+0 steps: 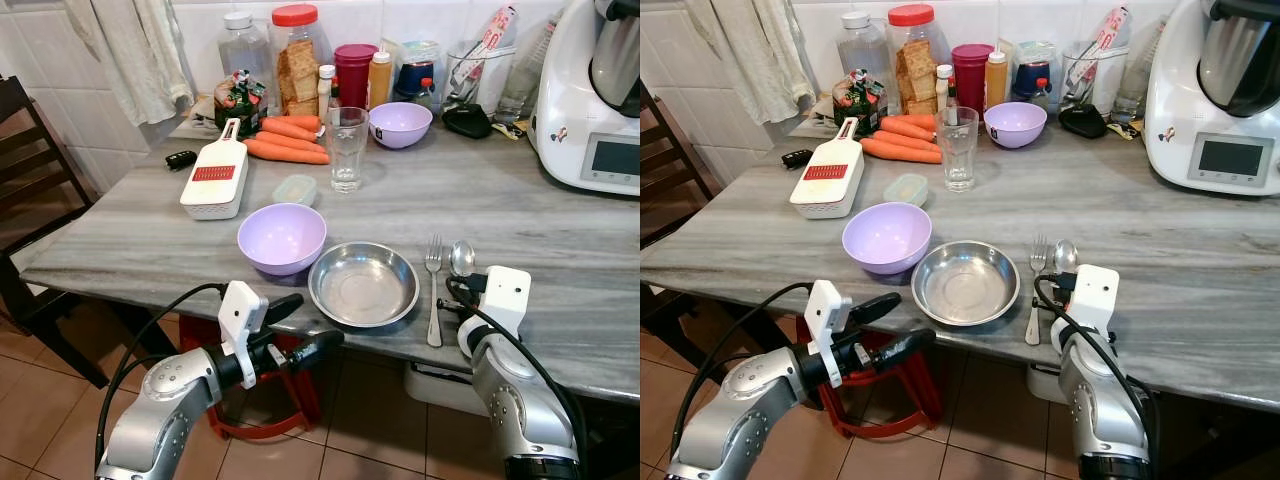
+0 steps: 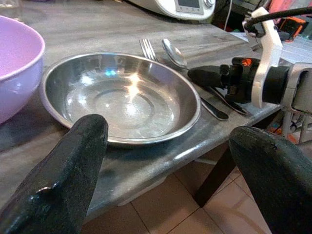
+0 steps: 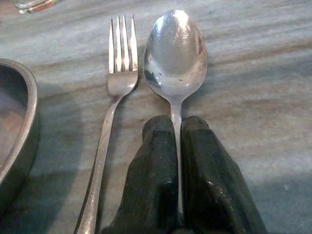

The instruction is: Setting the table

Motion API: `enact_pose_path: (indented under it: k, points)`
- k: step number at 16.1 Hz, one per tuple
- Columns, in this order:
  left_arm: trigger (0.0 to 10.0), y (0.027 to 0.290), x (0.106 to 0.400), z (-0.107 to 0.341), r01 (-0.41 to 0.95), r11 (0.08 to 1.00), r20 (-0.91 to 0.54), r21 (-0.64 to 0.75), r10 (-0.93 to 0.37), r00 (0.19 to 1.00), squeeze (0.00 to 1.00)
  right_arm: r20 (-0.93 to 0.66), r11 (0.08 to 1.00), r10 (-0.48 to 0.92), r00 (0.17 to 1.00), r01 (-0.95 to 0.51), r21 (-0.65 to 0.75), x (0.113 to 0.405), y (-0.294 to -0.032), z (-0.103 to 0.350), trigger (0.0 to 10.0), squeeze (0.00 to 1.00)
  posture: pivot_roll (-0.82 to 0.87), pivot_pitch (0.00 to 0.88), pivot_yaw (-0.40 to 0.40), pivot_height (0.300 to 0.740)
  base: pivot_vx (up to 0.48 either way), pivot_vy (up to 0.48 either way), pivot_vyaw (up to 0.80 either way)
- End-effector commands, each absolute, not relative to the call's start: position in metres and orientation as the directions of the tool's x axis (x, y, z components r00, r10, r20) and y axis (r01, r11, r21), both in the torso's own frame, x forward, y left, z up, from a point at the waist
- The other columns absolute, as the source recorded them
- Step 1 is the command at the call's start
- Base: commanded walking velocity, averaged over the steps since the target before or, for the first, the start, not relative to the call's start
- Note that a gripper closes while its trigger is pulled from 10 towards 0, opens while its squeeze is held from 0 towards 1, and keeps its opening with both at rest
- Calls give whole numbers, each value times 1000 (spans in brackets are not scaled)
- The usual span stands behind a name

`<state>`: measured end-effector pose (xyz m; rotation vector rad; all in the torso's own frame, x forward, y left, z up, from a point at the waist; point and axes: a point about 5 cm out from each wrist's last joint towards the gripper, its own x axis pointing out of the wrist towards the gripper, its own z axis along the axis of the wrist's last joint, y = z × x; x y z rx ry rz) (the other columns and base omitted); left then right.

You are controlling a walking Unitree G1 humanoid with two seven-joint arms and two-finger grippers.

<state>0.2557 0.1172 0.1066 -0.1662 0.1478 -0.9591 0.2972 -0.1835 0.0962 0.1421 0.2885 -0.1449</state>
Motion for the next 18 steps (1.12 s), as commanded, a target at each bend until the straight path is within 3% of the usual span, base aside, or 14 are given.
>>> enact_pose_path:
  k: [1,5,6,7,14,18]
  points:
    - [10000,118,254,108,810,556,-59,-185,-830,555,0,-300,980,-116,947,158,121,299,-183,95,10000,0,-116,40,71,740,0,0,0]
    - [10000,117,254,107,814,551,-62,-184,-833,550,0,-297,981,-115,948,156,117,302,-185,94,10000,0,-114,39,72,740,0,0,0]
    - [10000,117,254,107,814,551,-63,-182,-833,550,0,-296,981,-111,949,152,119,303,-185,94,10000,741,-114,39,72,740,0,0,0]
    - [10000,117,254,107,815,551,-64,-181,-833,549,0,-295,982,-108,949,149,120,303,-185,94,10000,1000,-114,39,72,740,0,0,0]
    - [10000,115,252,106,822,539,-65,-184,-841,537,0,-287,981,-111,951,151,121,302,-187,94,10000,1000,-119,38,72,740,0,0,0]
    - [10000,114,253,106,817,546,-58,-186,-836,546,0,-193,982,-131,972,154,113,302,-189,113,10000,1000,-124,36,70,740,0,0,0]
